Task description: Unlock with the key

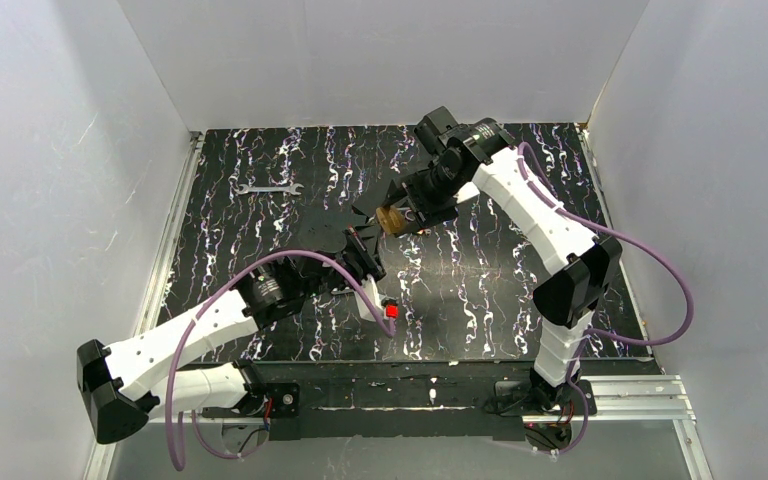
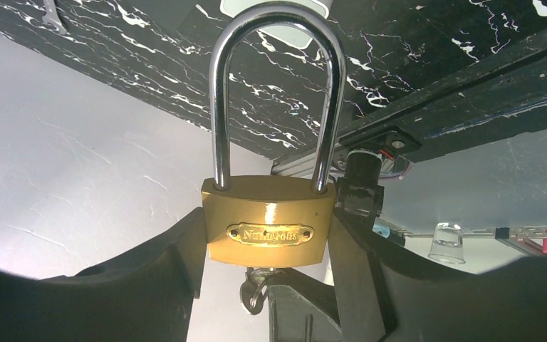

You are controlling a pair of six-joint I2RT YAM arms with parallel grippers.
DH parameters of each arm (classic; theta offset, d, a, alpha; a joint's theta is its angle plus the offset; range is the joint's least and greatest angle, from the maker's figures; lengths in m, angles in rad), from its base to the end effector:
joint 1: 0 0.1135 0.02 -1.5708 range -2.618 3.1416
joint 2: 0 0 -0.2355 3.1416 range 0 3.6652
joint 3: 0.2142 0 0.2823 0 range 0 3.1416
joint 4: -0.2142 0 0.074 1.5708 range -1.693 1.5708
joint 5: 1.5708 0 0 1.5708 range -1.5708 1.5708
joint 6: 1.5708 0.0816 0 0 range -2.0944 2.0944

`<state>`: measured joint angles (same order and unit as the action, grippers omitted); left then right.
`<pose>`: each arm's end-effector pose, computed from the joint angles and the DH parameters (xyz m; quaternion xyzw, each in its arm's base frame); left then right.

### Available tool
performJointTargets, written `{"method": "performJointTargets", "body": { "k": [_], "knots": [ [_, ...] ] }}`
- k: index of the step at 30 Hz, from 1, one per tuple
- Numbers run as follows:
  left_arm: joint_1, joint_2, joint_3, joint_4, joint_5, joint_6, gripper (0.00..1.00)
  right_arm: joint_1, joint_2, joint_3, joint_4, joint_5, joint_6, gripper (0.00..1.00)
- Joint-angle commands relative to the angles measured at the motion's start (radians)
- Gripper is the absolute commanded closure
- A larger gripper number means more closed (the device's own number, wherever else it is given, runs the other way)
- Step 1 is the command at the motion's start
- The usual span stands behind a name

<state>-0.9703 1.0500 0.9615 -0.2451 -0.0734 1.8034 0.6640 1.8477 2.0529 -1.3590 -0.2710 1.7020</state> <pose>0.1912 -0.2686 0.3023 0.7965 0.1698 0.2618 0.5179 0.3047 0.2662 0.3154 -0.4565 -0.8556 -0.2398 0.0448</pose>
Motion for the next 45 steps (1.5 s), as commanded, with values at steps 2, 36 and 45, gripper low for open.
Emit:
{"method": "performJointTargets", "body": {
  "k": [2, 36, 45],
  "knots": [
    [-0.015, 0.003, -0.012, -0.034, -0.020, 0.009, 1.00, 0.018, -0.016, 0.077, 0.009, -0.078, 0.014, 0.99],
    [-0.026, 0.094, 0.002, 0.023, -0.026, -0.047, 1.00, 0.046, -0.024, 0.056, 0.032, -0.069, 0.028, 0.99],
    [-0.025, 0.003, -0.054, 0.005, 0.009, -0.148, 0.84, 0.044, -0.062, -0.013, 0.048, -0.027, 0.028, 0.99]
  ]
}}
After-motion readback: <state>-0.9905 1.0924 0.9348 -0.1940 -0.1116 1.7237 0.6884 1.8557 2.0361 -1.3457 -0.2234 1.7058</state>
